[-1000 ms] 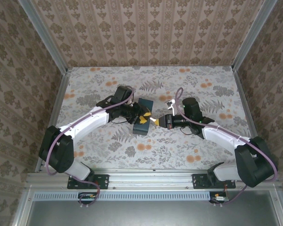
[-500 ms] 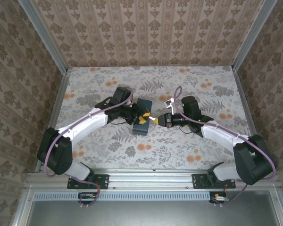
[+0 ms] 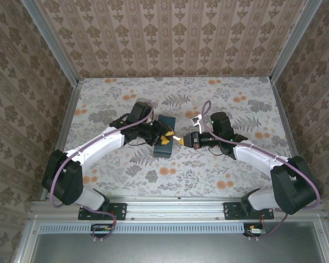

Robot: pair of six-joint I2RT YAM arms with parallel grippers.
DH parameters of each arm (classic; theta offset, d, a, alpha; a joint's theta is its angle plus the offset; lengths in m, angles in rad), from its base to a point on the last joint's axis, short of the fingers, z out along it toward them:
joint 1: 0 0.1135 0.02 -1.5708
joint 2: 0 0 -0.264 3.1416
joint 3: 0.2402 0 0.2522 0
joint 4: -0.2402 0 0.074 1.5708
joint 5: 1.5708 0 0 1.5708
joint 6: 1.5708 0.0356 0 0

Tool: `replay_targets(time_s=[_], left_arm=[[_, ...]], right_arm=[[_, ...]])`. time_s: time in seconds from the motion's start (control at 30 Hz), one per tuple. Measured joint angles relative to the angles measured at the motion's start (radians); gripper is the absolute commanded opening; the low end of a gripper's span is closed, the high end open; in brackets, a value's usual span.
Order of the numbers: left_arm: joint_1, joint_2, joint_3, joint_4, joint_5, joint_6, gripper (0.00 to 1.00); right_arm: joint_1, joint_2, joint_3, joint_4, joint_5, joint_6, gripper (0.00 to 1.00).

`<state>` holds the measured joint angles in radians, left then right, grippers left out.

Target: Unlock the padlock with the key

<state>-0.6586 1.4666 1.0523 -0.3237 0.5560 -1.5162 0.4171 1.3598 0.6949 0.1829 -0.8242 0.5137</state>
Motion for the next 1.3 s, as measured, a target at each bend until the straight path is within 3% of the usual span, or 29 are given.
replay_targets(time_s=[1.3], left_arm=[[-0.003, -0.022, -0.005, -0.031, -0.044, -0.01, 0.0]], right_arm=[[0.021, 0.034, 0.011, -0.002, 0.002, -0.021, 0.0]])
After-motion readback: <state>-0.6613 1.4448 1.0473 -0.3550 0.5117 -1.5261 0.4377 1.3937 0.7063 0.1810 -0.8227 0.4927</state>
